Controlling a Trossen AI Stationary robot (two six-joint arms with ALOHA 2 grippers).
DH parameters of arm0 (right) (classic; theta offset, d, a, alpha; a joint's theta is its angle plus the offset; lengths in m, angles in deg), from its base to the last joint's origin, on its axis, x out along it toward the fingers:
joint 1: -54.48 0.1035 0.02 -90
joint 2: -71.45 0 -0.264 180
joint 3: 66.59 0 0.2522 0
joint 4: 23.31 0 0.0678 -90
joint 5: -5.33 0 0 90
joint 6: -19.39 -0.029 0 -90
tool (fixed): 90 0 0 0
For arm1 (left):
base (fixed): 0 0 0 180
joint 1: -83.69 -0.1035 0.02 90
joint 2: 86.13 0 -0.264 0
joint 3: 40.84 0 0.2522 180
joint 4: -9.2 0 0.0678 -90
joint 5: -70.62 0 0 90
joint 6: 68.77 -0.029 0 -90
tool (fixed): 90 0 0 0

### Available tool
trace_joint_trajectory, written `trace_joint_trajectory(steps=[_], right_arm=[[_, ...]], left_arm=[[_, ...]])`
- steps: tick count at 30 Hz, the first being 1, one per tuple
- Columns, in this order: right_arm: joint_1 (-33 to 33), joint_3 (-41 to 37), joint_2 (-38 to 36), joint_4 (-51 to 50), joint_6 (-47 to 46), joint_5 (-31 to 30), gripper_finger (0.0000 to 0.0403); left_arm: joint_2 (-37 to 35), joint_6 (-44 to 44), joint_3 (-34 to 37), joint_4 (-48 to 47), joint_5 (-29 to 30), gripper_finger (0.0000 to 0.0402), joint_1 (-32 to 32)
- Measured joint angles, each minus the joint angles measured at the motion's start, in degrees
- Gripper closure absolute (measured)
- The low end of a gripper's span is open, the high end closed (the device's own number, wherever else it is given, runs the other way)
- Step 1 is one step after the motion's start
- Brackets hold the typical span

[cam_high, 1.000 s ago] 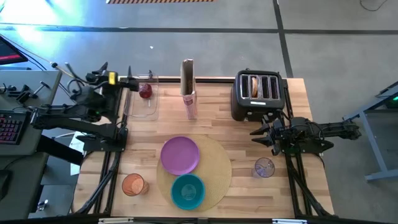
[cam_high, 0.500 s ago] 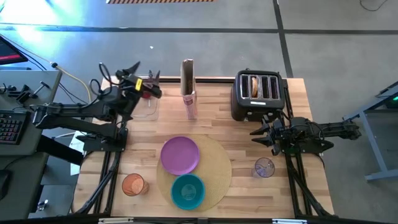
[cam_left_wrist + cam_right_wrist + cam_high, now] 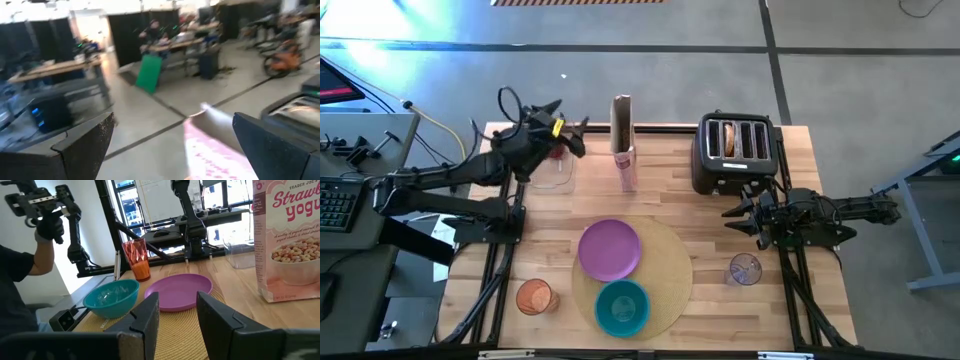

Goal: Arrange a breakfast setting
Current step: Put the red apple on the purple plate

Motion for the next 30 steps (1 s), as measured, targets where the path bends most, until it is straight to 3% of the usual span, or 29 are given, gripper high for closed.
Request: trace_joint_trajectory(steps=[6,17,24,30], right_arm=[[0.0,0.0,0.0,0.0,0.0,0.0,0.0288],[0.0,0.0,0.0,0.0,0.0,0.0,0.0288],[0.0,0.0,0.0,0.0,0.0,0.0,0.0288],[0.0,0.0,0.0,0.0,0.0,0.0,0.0288]], left_arm=[[1.3,0.9,-4.5,-8.5,-0.3,0.0005,-6.3],[1.6,3.0,-5.2,-17.1,-0.7,0.0005,-16.5],[3.6,10.9,-5.3,-23.2,-10.2,0.0005,-23.6],[7.7,13.3,-5.3,-28.1,-13.0,0.0005,-28.6]])
